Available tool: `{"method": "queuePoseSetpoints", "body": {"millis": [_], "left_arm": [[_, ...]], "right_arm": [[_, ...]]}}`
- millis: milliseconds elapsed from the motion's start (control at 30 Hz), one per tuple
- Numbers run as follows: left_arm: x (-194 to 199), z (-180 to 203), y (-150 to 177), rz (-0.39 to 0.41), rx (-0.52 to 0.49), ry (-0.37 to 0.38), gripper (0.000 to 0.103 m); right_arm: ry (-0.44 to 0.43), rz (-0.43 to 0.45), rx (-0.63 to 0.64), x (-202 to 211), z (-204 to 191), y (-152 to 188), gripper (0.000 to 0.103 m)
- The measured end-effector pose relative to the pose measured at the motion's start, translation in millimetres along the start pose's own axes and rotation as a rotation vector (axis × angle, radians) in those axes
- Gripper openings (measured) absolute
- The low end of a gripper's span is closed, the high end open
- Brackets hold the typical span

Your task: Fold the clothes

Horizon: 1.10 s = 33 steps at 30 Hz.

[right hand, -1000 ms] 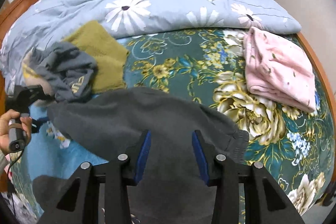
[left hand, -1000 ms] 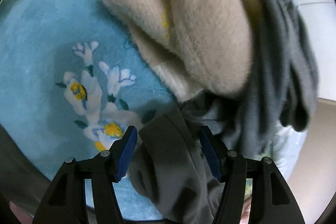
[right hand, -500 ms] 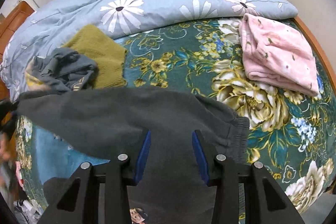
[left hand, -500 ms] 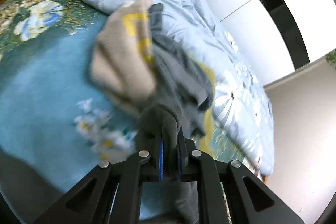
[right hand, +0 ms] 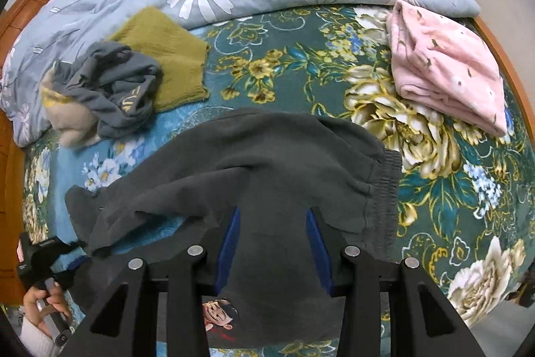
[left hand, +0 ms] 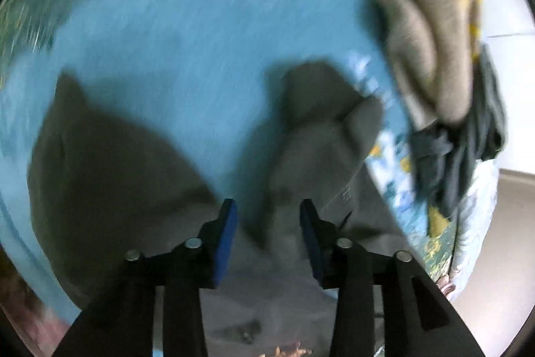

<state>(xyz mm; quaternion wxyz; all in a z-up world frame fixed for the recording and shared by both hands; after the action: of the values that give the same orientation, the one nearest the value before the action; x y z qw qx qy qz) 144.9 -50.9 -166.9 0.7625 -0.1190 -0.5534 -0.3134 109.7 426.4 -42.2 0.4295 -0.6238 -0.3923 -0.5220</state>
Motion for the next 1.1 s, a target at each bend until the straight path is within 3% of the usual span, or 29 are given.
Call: {"method": "queuePoseSetpoints", "body": {"millis": [67, 133, 167, 300, 333, 367, 400, 500, 667, 733, 767, 833, 933, 967, 1000, 1100], "left_arm": [[2, 8, -9, 0.009, -0.019, 0.019, 0.061], [-9, 3, -20, -0.028, 0.026, 0.101, 0.061], [-15, -5, -26, -0.054, 0.094, 0.171, 0.061], [-37, -23, -23, -0.098, 0.273, 0.203, 0.061], [-39, -21, -21, -0.099, 0.255, 0.188, 0.061], [-42, -18, -19, -0.1, 0.237, 0.174, 0.058], [-41, -13, -19, -0.088, 0.212, 0.156, 0.04], [-31, -1, -24, -0.037, 0.167, 0.102, 0.013], [33, 22, -50, 0.193, 0.052, 0.089, 0.01], [58, 23, -66, 0.277, 0.028, 0.061, 0.01], [57, 21, -74, 0.272, 0.023, 0.035, 0.01], [45, 14, -91, 0.2, 0.041, -0.01, 0.011], [38, 22, -98, 0.146, 0.064, -0.011, 0.015], [36, 25, -100, 0.128, 0.072, -0.012, 0.02], [35, 28, -102, 0.112, 0.079, -0.008, 0.029], [60, 28, -95, 0.134, 0.056, 0.129, 0.046]], "right_arm": [[0.001, -0.008, -0.011, -1, 0, -1, 0.044], [0.001, -0.017, -0.021, -2, -1, -3, 0.044], [-0.003, -0.018, -0.024, -2, -2, -4, 0.044], [-0.009, -0.018, -0.021, 0, -7, -6, 0.044], [-0.007, -0.018, -0.014, -1, -8, -6, 0.044], [-0.003, -0.02, -0.008, -1, -9, -6, 0.045], [0.002, -0.023, -0.003, -2, -9, -6, 0.045], [0.009, -0.03, -0.004, -2, -7, -6, 0.045], [0.013, -0.022, -0.003, 1, -1, -6, 0.045], [0.021, -0.017, -0.001, 1, 3, -6, 0.045], [0.024, -0.02, -0.01, 0, 5, -5, 0.045], [0.028, -0.032, -0.035, -3, 11, -3, 0.045], [0.027, -0.046, -0.077, -6, 19, 1, 0.045], [0.022, -0.046, -0.084, -5, 20, 2, 0.045], [0.018, -0.045, -0.09, -4, 20, 3, 0.045], [0.018, -0.028, -0.079, 0, 21, 4, 0.045]]}}
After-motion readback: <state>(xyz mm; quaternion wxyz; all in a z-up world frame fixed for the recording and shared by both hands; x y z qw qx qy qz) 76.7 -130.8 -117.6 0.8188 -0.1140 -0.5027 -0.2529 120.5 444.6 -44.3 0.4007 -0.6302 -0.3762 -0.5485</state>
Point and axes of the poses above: each gripper's, at about its wrist camera, not at the fingertips, and x roughly against the way its jaws point, z to its right, y to its underside, the point moved 4 cm from there along -x, roughly the way its jaws point, and after that the axes turned 6 degrees about -z, right-handed, at the moved point
